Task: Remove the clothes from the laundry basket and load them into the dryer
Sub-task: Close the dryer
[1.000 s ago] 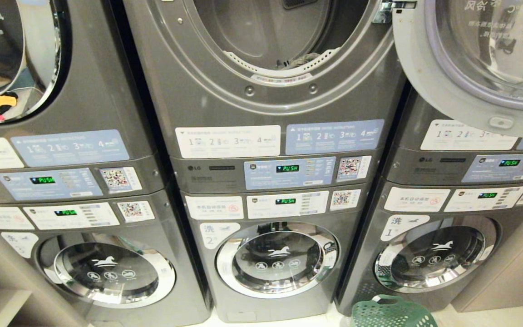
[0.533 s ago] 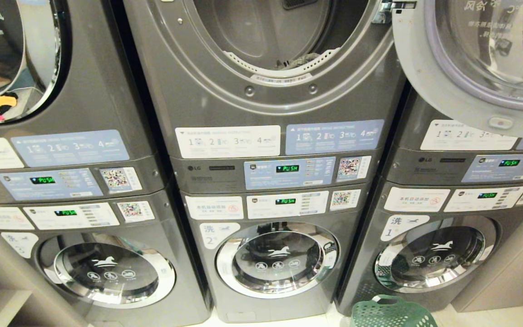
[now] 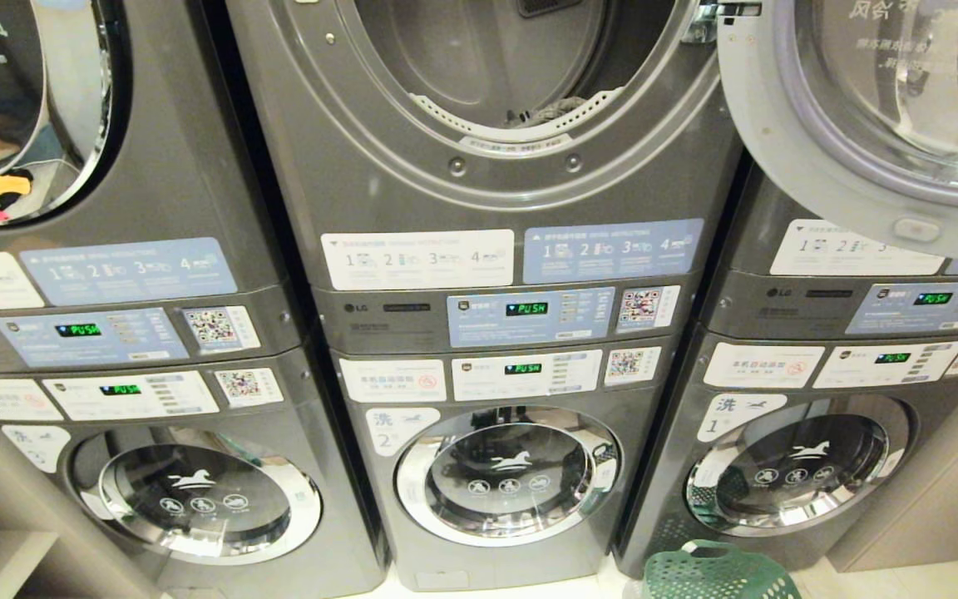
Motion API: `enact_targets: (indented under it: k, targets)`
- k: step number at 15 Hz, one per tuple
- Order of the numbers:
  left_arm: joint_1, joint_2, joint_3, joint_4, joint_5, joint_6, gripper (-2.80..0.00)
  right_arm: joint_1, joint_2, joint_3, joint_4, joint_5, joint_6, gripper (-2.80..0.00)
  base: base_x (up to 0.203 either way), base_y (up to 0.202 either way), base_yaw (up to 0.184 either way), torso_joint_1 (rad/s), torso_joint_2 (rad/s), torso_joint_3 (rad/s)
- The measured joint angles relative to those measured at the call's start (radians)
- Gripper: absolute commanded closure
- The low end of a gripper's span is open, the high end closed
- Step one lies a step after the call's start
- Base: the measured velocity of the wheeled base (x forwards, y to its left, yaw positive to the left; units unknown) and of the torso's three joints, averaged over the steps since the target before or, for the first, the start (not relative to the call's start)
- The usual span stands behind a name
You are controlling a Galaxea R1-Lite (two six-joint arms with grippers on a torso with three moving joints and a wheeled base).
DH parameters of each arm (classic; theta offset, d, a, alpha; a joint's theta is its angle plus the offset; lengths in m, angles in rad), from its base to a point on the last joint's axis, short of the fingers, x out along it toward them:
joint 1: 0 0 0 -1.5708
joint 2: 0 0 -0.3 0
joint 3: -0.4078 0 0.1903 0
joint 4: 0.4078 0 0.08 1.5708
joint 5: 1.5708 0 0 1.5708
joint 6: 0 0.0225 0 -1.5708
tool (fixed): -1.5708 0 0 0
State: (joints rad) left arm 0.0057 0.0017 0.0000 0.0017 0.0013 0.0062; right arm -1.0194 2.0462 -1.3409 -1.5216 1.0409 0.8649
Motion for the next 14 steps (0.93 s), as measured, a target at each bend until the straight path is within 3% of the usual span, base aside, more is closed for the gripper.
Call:
enact_targets:
  k: [5,10,14]
  targets:
    - [0.0,0.0,0.0,0.0,0.0,0.0,0.0,0.006,-0.092,0.141,0.001,0.012,-0.004,0.0,0.0,0.0,0.0,0.0,0.0,0.0]
    - [0.0,0.0,0.0,0.0,0.0,0.0,0.0,0.015,-0.291,0.449,0.001,0.021,-0.014,0.0,0.0,0.0,0.0,0.0,0.0,0.0]
    - [0.0,0.0,0.0,0.0,0.0,0.0,0.0,0.068,-0.531,0.722,0.002,0.022,-0.016,0.0,0.0,0.0,0.0,0.0,0.0,0.0]
